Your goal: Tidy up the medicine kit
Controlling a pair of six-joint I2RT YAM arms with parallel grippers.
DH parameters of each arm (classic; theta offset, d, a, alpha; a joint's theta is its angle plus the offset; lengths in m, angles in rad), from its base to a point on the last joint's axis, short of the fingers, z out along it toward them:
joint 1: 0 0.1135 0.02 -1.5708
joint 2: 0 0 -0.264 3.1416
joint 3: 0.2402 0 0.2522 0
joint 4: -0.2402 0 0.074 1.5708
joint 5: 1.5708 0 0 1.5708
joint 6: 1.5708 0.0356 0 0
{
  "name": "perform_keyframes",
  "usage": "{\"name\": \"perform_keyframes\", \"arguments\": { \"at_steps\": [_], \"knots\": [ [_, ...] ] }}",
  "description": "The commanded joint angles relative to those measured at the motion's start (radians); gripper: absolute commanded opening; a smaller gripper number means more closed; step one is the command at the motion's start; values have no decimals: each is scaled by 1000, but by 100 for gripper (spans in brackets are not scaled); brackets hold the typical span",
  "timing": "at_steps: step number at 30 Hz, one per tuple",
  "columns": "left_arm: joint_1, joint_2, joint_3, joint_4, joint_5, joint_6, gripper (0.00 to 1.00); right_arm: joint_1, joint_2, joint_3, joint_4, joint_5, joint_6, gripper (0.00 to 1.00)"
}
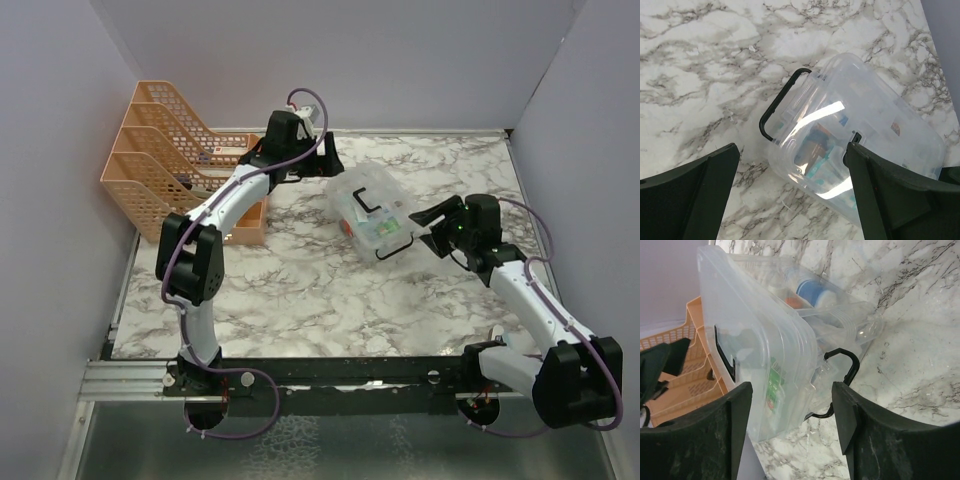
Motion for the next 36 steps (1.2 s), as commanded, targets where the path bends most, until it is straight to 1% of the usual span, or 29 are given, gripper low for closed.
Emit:
{"name": "perform_keyframes", "arguments": {
  "at_steps": [1, 6, 10, 11, 14, 16, 19, 23, 27, 31, 33, 36],
  "knots": [
    [6, 51, 111, -66, 24, 151, 93, -6, 27, 35, 33, -74, -93, 68],
    [11, 142, 229, -113, 114, 199, 94, -6, 79, 42, 51, -118, -110, 69],
    [13, 210, 297, -138, 179, 215, 94, -7, 102, 37, 50, -123, -110, 68],
    [13, 227, 312, -151, 198, 219, 94, -6, 103, 34, 42, -119, -108, 66],
    [13, 270, 344, -174, 264, 226, 94, -6, 93, 5, 32, -108, -99, 52],
    [13, 281, 349, -178, 297, 226, 94, -6, 82, -13, 25, -97, -94, 45],
    [13, 284, 344, -178, 329, 230, 93, -6, 66, -39, 24, -81, -94, 43],
    [14, 279, 332, -186, 348, 233, 87, -6, 62, -49, 41, -86, -110, 42],
    [15, 274, 307, -195, 376, 222, 72, -6, 82, -41, 91, -126, -158, 39],
    [25, 256, 246, -213, 323, 195, 58, -7, 114, -19, 77, -142, -224, 34],
    [30, 227, 192, -214, 284, 184, 53, -7, 127, -17, 85, -157, -264, 33],
    [31, 188, 116, -213, 265, 158, 49, -7, 164, 1, 94, -203, -345, 32]
  ]
}}
